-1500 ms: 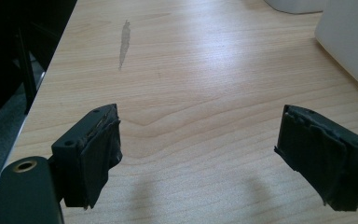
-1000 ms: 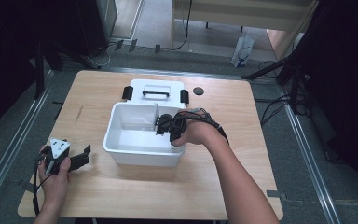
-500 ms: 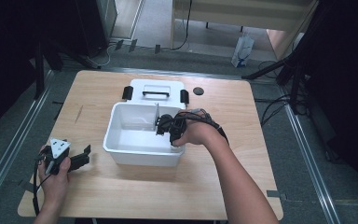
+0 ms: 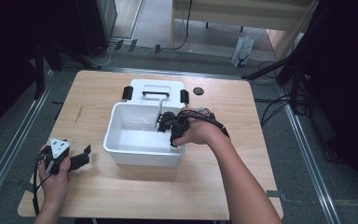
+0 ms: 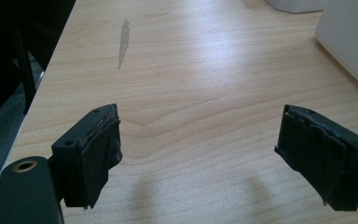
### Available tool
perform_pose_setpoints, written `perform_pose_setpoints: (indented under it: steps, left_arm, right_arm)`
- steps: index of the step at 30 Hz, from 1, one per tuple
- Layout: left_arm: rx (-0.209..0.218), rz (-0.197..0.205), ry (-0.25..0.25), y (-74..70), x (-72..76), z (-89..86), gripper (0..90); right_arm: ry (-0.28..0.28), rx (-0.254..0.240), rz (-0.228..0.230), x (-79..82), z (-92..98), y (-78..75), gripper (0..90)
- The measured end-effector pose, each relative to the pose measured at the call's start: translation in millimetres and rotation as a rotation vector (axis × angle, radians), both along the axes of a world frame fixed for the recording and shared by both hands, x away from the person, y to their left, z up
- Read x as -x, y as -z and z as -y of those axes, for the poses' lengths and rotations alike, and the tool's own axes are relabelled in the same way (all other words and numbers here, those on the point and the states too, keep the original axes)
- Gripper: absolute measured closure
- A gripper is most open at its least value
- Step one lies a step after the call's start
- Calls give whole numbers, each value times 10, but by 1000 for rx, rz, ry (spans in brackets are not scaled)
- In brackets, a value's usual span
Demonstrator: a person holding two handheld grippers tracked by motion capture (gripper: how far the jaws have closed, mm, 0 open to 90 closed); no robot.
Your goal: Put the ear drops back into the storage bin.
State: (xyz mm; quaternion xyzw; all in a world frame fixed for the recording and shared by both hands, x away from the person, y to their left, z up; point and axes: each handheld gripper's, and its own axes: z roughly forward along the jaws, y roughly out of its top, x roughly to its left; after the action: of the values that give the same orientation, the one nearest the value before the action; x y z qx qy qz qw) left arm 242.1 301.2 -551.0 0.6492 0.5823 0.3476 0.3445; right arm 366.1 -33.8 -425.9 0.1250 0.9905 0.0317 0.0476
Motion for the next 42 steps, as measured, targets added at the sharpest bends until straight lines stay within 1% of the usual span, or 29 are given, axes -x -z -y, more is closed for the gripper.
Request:
perform_pose_setpoints:
  steps: [1,2,3,7,9,11,12,13,14,15,16,19,22,23,25,28,30,31,36,40,42]
  left_arm:
    - [0,0,0,0,0,0,143]
    - [0,0,0,0,0,0,143]
    - [-2,0,2,0,0,-1,143]
    - [-3,1,2,-1,0,-1,143]
    - [-2,1,2,0,0,-1,143]
    - [-3,-2,2,-2,0,-2,143]
    - [-3,-3,3,-2,1,-2,143]
    - [-3,-2,3,-2,1,-2,143]
    - [-3,-2,4,-2,1,-2,142]
    - [-3,-3,3,-3,1,-2,143]
    - [-3,-2,2,-2,0,-2,143]
    - [-3,-1,2,-2,0,-2,143]
    - [-3,-2,3,-2,1,-2,143]
    - [-3,-2,3,-3,1,-2,143]
    - [-3,-2,4,-2,1,-2,143]
    - [-3,-3,4,-3,1,-2,143]
    - [-5,0,2,-1,0,1,143]
    - [-5,-1,3,-1,1,1,143]
    - [-6,2,2,0,0,5,143]
    - [-8,2,2,1,1,6,143]
    - [-8,1,4,0,2,5,143]
  right_arm:
    - [8,-10,2,4,6,-21,527]
    - [9,-17,4,8,10,-48,487]
    - [11,-23,8,16,12,-64,467]
    - [14,-37,22,59,24,-163,379]
    - [29,-48,18,82,30,-218,342]
    - [39,-57,30,102,30,-264,268]
    - [41,-55,37,112,29,-289,231]
    - [45,-54,50,129,26,-313,169]
    - [54,-46,58,142,23,-330,134]
    - [55,-39,69,150,24,-346,124]
    - [50,-42,80,152,32,-361,117]
    - [75,-54,87,158,66,-413,17]
    - [102,-74,94,155,125,-461,0]
    - [101,-80,92,159,159,-478,0]
    - [98,-84,102,172,218,-505,0]
    - [109,-87,108,187,282,-525,0]
    - [109,-93,114,188,355,-539,0]
    - [119,-91,116,190,396,-545,0]
    - [147,-96,118,198,551,-526,0]
    - [168,-93,117,203,700,-465,0]
    - [189,-95,119,211,765,-438,0]
